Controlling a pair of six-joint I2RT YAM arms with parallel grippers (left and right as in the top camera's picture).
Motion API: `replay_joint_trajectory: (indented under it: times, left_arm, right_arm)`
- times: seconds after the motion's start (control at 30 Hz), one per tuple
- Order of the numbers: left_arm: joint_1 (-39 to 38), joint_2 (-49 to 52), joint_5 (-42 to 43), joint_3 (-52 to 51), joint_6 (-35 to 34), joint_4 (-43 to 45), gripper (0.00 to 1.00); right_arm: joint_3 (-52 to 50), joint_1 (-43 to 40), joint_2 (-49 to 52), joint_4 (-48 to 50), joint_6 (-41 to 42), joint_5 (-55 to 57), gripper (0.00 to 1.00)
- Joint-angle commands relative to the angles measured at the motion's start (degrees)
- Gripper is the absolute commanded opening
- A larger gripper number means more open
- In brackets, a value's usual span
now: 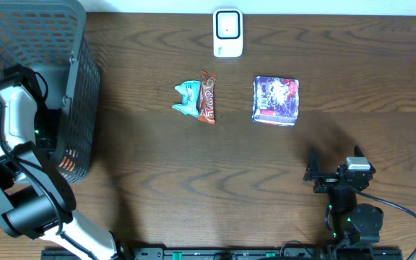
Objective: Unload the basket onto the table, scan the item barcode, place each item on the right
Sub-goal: 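Reach the left gripper into the basket toward the orange tissue pack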
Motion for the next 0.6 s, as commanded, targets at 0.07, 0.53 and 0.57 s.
replay_joint_trajectory:
  times: [0.07,0.53,0.57]
  left_arm:
    - [0.1,0.3,-1.4,-5.0,-0.4,4.1,0.92]
    - [0.1,0.3,-1.4,-9.2,4.2,10.2,0.38]
    - [0.1,0.3,-1.4,-9.2,4.6,10.2,0.30]
  right_arm:
    - [-0.2,0.5,-0.2,-0.1,-0.2,0.1,0.99]
    - [-0.2,0.5,-0.2,-0.1,-0.2,0.1,0.99]
    - [-0.2,0.5,-0.2,-0.1,-0.2,0.1,0.99]
